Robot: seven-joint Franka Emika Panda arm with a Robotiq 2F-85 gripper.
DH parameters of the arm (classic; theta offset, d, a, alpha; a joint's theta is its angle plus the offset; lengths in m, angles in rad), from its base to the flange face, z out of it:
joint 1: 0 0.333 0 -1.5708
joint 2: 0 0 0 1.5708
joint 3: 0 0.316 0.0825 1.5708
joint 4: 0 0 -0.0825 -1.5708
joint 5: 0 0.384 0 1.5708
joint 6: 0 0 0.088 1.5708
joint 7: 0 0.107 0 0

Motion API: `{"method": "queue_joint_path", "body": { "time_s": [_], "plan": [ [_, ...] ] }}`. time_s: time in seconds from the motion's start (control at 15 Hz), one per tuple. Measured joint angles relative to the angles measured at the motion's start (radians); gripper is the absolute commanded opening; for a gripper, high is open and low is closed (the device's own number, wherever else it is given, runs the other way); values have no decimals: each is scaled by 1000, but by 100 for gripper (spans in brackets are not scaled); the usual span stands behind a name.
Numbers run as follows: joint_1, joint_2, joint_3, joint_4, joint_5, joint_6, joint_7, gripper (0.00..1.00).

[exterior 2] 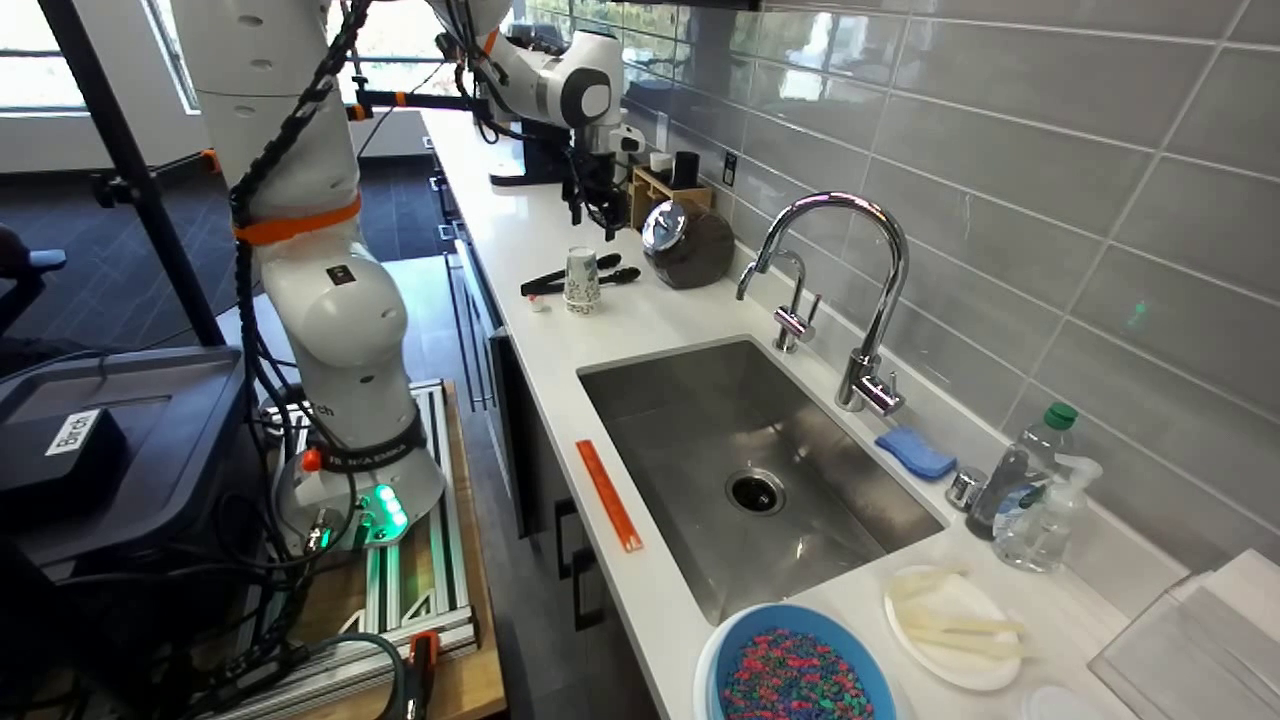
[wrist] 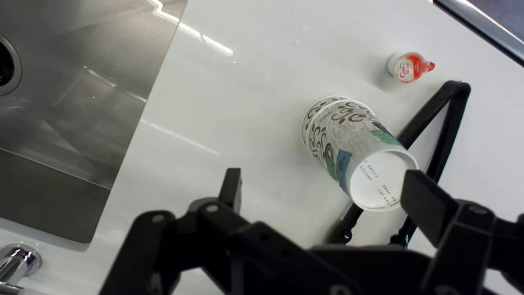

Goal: Take the coffee cup off of the other one

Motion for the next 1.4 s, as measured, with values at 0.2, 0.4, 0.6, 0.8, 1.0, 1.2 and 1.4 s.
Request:
{"method": "queue_joint_path", "body": {
  "time_s": [0.2, 0.4, 0.6, 0.8, 1.0, 1.2, 1.4],
  "plan": [
    [0, 1, 0, 0, 0, 2, 0, 100],
    [4, 15, 0, -1, -7, 64, 21, 100],
    [12, 44, 0, -1, -23, 144, 37, 100],
    [23, 80, 0, -2, -35, 205, 37, 100],
    [34, 116, 0, -2, -47, 251, 37, 97],
    [43, 147, -1, -1, -61, 285, 37, 88],
    [52, 172, -4, 0, -70, 307, 37, 72]
  ]
}}
